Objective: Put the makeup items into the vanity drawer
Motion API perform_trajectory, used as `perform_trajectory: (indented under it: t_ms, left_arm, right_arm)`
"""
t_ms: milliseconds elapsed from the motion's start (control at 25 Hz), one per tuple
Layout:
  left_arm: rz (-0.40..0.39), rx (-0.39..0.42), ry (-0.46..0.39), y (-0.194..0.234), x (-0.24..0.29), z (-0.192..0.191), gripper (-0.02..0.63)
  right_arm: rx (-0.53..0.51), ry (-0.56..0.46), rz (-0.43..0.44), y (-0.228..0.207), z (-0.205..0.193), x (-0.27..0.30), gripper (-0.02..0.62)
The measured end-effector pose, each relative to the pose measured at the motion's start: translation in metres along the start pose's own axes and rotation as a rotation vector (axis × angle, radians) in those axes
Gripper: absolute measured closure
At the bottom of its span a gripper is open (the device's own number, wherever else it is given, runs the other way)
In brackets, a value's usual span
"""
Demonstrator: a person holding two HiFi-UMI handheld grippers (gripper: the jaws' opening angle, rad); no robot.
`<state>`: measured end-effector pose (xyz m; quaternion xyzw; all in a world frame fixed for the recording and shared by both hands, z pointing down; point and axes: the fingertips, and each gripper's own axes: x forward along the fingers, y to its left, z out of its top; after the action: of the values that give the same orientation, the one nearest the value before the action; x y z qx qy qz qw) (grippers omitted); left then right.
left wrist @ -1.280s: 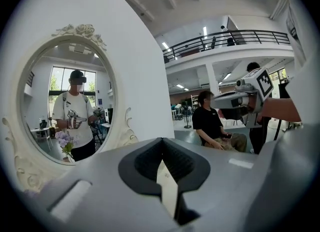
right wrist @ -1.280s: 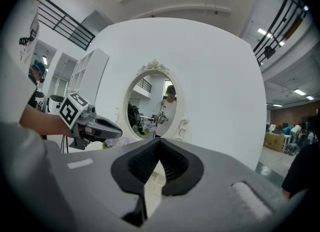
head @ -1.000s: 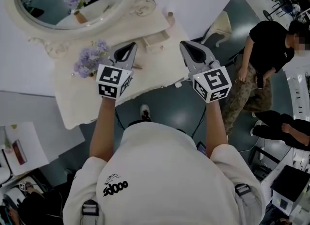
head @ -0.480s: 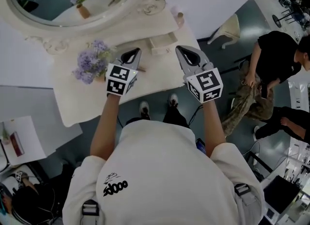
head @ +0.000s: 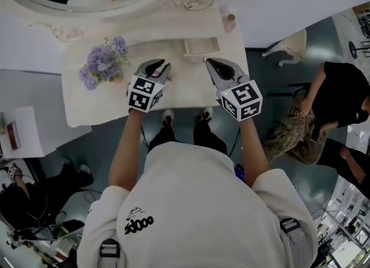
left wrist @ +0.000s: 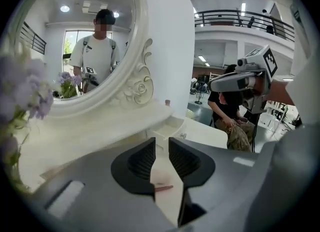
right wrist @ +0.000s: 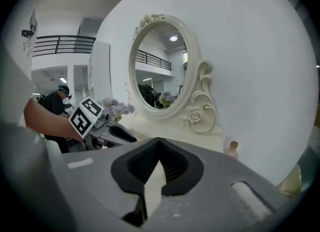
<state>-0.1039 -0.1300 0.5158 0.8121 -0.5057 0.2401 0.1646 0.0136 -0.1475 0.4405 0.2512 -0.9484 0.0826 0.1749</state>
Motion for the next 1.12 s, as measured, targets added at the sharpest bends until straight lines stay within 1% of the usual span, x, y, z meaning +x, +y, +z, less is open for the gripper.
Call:
perform_trajectory:
  t_ms: [80,320,440,560,720,920,1120]
  left_arm:
    - [-0.002,-0.014,0.045,-0.001,0.01,-0.014,0.479]
    - [-0.005,-0.073,0.161,0.003,0.036,-0.057,0.385]
    - [-0.022,-0.085,0.222,0.004,0.05,-0.077,0.333]
    - [-0.026,-0.075,0.266,0.006,0.062,-0.096,0.309]
    - [-0.022,-0.056,0.293,0.003,0.073,-0.111,0.299]
    - [-0.003,-0.014,0.32,0.005,0.08,-0.116,0.304]
    - [-0.012,0.011,0.338,0.003,0.084,-0.118,0.345]
  right_arm:
    - [0.018,0.015,0.018,-0.005,-0.011,0.004,0.594]
    - [0.021,0.081,0.059,-0.006,-0.044,0.019,0.592]
    - [0.027,0.113,0.077,-0.003,-0.057,0.024,0.592]
    - [0.048,0.148,0.083,-0.002,-0.07,0.027,0.592]
    - [0.066,0.183,0.084,-0.001,-0.08,0.028,0.592]
    - [0.071,0.184,0.057,-0.003,-0.083,0.029,0.592]
    - [0.079,0.176,0.017,-0.009,-0.081,0.027,0.594]
